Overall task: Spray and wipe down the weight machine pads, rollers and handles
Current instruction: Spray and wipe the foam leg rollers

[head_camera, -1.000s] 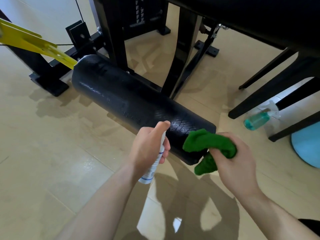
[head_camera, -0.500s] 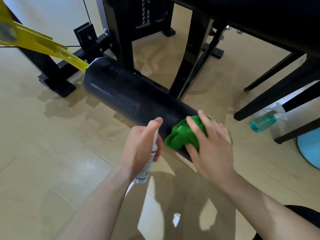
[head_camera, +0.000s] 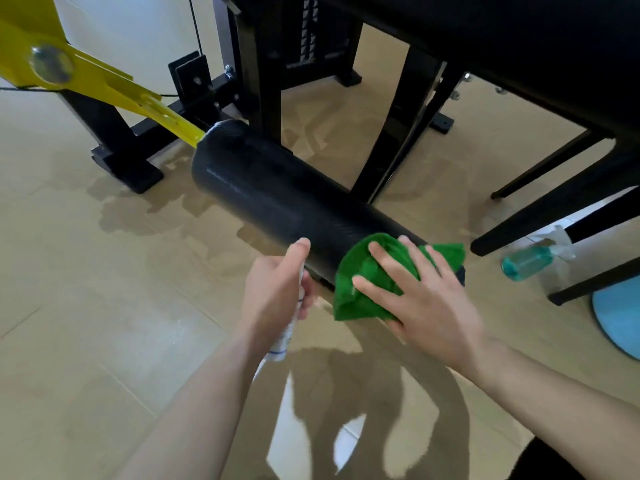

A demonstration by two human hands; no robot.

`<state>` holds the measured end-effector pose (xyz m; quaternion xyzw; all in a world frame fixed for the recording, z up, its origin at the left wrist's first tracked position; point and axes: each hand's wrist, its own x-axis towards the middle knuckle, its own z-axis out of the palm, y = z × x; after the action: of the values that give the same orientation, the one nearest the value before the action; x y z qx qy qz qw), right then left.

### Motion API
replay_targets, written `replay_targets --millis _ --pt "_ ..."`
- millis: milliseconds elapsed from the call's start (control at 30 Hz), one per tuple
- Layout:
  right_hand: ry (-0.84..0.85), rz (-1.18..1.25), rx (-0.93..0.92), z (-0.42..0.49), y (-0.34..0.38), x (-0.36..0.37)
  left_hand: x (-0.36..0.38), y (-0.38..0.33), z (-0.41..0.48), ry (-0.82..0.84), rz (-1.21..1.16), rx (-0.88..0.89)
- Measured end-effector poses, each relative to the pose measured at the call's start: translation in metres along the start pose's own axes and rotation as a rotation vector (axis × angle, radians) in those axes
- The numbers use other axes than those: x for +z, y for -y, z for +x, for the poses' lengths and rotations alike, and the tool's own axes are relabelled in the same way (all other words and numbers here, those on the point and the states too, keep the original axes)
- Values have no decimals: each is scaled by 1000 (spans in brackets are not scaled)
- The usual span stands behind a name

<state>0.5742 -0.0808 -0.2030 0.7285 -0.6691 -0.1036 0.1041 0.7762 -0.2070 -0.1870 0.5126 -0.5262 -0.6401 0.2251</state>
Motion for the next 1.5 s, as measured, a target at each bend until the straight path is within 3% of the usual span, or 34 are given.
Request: replay_targets --millis 67,167,367,467,600,800,1000,1100,1300,1433,1500 --pt "49 -28 -36 -35 -20 3 0 2 1 26 57 -19" --pt "15 -28 -112 -15 -20 2 -5 -2 6 -5 49 -38" --pt "-127 37 -103 166 48 -14 -17 -12 18 -184 -145 -9" --pt "-101 17 -89 254 69 -27 -33 -10 24 -247 -218 -25" --pt "-107 17 -70 305 87 -38 -47 -8 23 -267 -245 -33" --pt "-112 -10 -224 177 54 -22 -63 -4 18 -243 -212 -48" --pt "122 -109 -260 13 -5 -7 -80 12 24 -167 -121 -144" --pt "156 -46 -179 22 -22 -14 -75 17 28 -139 -180 -175" --pt "10 168 -172 39 -38 -10 -42 12 32 -18 -190 5" --pt "-66 234 87 24 -28 -2 -25 15 25 -48 -177 83" --pt "-42 142 153 12 -15 -6 -25 22 31 -81 -209 98"
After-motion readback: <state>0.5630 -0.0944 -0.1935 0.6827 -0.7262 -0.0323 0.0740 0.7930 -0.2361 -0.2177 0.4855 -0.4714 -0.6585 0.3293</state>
